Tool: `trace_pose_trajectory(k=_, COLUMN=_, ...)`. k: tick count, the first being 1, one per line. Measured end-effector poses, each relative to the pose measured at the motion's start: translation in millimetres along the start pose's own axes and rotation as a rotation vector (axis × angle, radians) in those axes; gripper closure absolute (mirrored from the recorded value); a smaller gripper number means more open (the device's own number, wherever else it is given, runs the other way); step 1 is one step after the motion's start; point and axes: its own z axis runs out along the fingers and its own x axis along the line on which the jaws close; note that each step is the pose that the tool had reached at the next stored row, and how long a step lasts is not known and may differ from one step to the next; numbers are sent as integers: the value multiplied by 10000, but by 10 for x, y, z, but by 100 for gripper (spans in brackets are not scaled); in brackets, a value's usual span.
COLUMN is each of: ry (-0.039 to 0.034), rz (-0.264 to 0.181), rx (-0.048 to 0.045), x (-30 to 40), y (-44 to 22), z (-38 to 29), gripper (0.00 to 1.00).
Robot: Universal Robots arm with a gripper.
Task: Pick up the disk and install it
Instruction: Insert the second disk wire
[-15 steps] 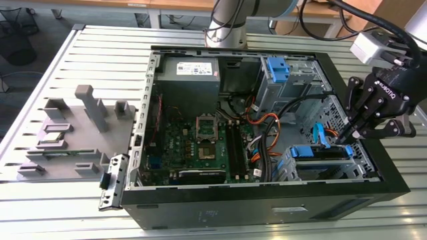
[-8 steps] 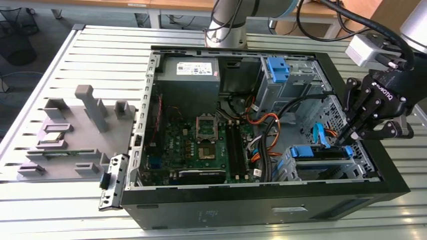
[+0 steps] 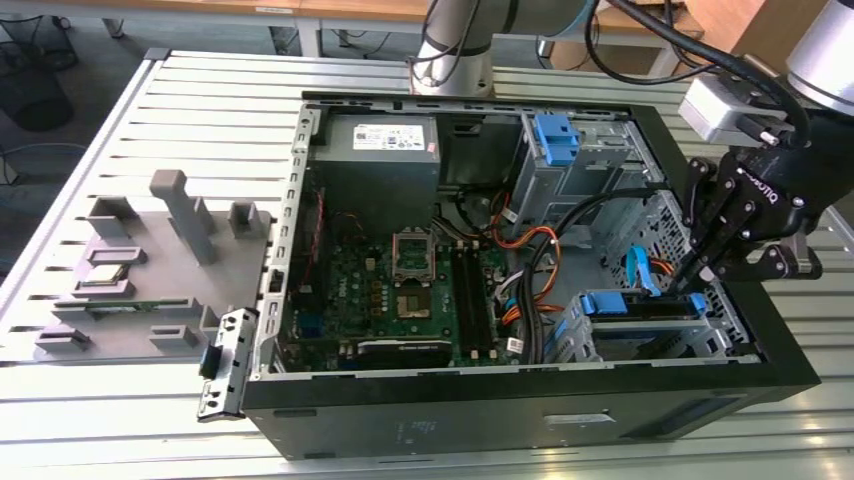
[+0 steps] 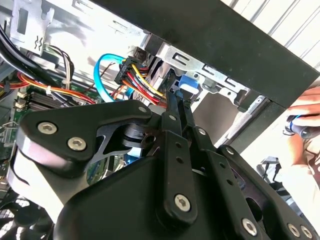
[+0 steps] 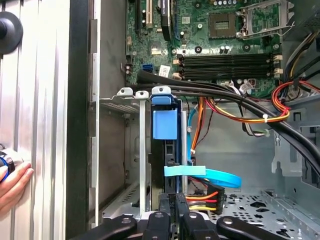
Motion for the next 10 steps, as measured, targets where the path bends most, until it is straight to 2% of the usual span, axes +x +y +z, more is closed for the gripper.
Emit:
trace_pose_trajectory(k=4, ry=-1, rz=-34, rx=111, x=2, y=35, z=3, gripper=83)
trace_pose_trajectory(k=10, ry=-23, rz=-64, rx=347, x=5, y=88, z=10, gripper=83)
